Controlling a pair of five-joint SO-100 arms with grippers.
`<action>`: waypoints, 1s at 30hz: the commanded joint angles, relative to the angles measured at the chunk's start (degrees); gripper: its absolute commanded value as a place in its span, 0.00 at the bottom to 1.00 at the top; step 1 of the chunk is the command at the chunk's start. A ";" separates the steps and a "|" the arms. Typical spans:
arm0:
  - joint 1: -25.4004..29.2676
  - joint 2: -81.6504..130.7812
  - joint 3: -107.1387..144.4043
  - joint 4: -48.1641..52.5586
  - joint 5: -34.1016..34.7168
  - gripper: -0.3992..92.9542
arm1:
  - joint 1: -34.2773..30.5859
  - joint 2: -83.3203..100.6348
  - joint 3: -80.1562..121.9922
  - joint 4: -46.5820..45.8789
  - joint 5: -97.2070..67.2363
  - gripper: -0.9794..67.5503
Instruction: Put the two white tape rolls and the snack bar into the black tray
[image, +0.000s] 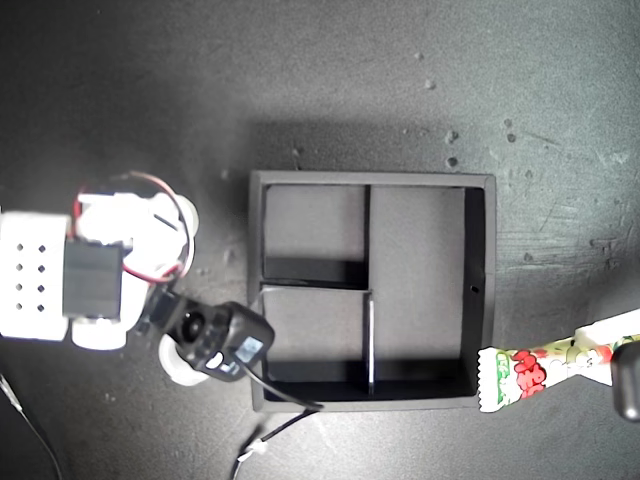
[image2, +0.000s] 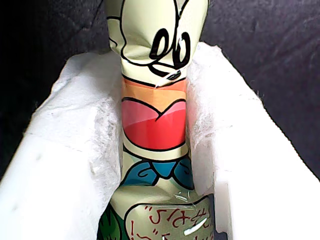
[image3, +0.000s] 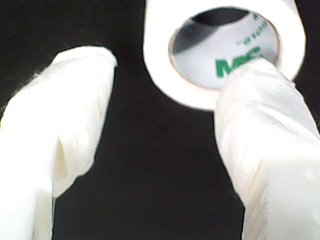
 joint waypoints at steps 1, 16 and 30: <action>-0.62 -0.88 0.35 -1.49 0.53 0.17 | 0.35 0.26 -3.69 1.23 -1.05 0.01; -0.53 -10.72 -3.16 -4.66 0.18 0.15 | 8.70 0.26 -16.96 9.58 -14.68 0.01; -1.67 -3.96 -0.09 -3.25 -0.88 0.02 | 16.00 0.26 -25.84 11.07 -49.39 0.00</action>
